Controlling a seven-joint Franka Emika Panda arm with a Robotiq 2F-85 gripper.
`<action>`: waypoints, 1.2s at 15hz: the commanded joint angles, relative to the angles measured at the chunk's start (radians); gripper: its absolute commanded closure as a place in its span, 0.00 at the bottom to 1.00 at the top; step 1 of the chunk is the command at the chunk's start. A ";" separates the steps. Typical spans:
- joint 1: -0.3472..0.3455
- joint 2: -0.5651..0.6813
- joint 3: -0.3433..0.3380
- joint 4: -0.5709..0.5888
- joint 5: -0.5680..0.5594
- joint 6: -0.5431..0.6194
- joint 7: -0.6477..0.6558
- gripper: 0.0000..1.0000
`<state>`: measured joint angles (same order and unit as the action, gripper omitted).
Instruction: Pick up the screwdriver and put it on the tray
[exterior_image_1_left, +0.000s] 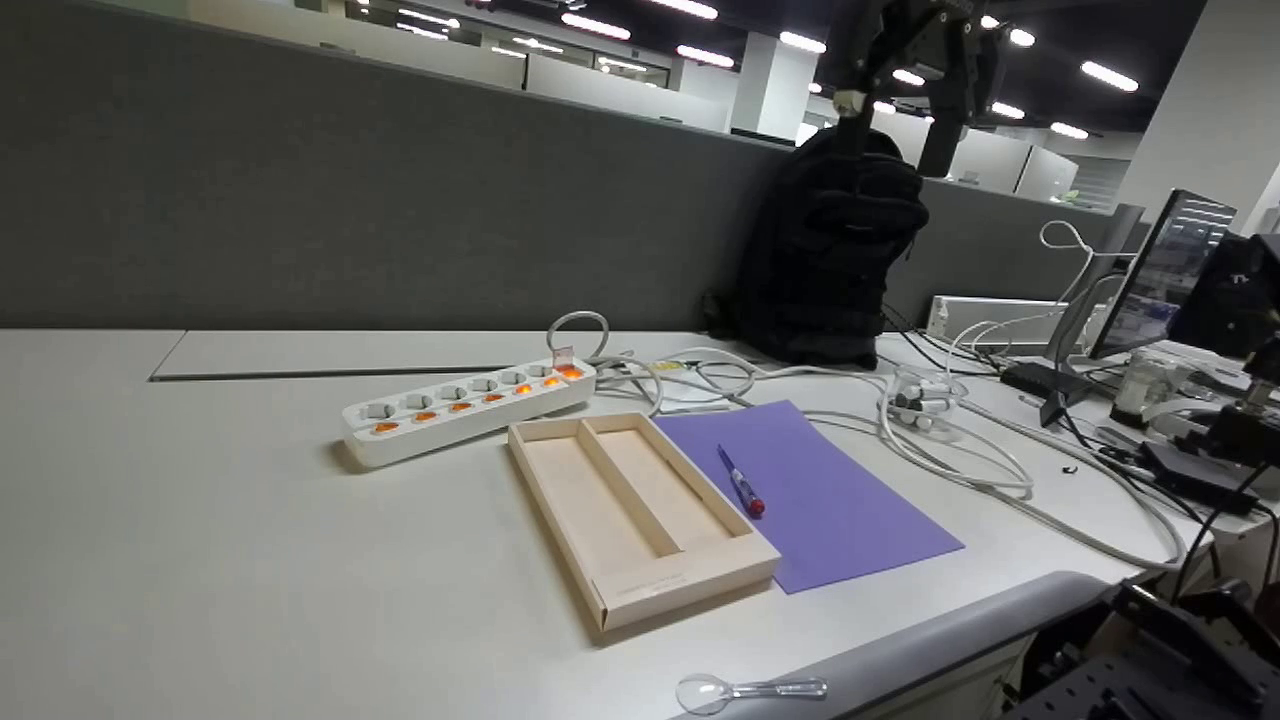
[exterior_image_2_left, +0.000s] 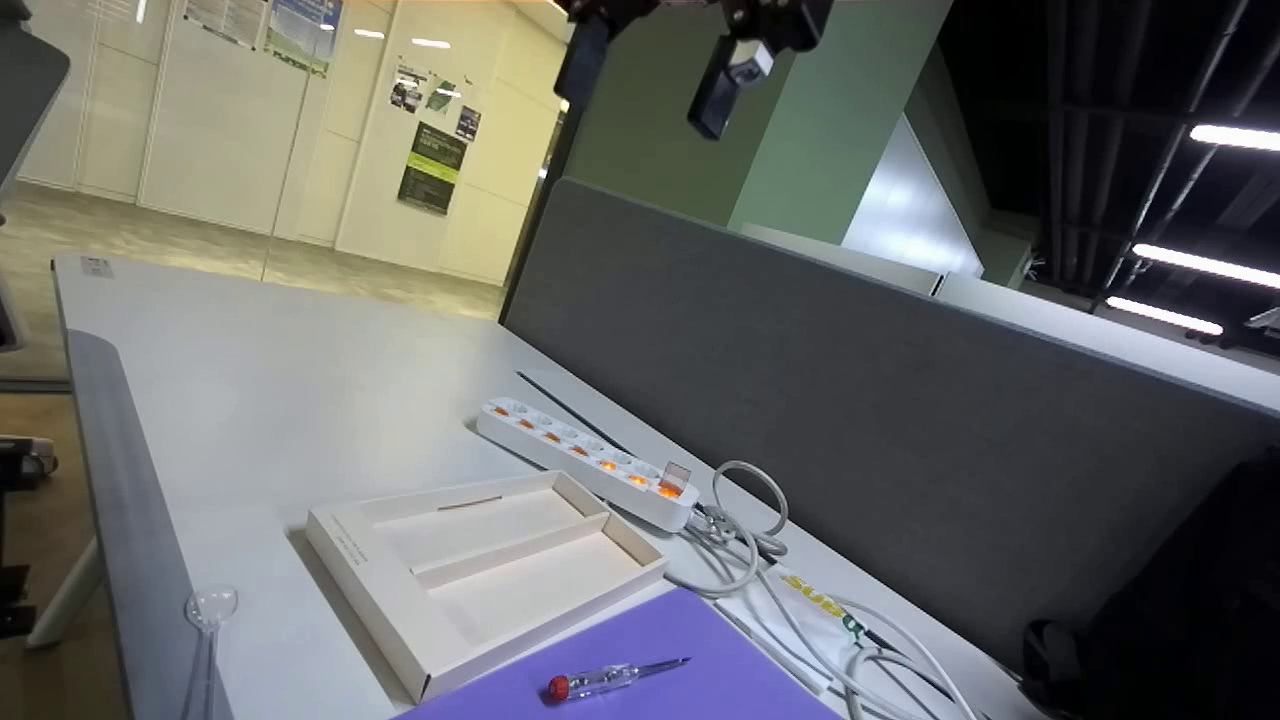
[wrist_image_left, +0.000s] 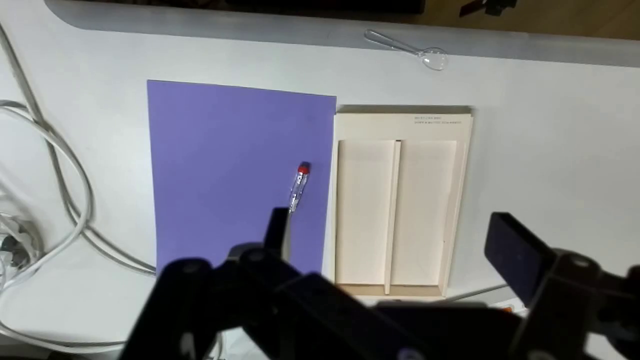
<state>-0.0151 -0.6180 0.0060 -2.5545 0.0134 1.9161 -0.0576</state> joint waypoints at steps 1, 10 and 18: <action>0.009 0.000 -0.007 0.002 -0.005 -0.002 0.004 0.00; -0.029 0.068 -0.040 -0.035 0.006 0.102 0.031 0.00; -0.099 0.208 -0.050 -0.095 0.008 0.394 0.153 0.00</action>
<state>-0.1012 -0.4595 -0.0415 -2.6430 0.0196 2.2458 0.0335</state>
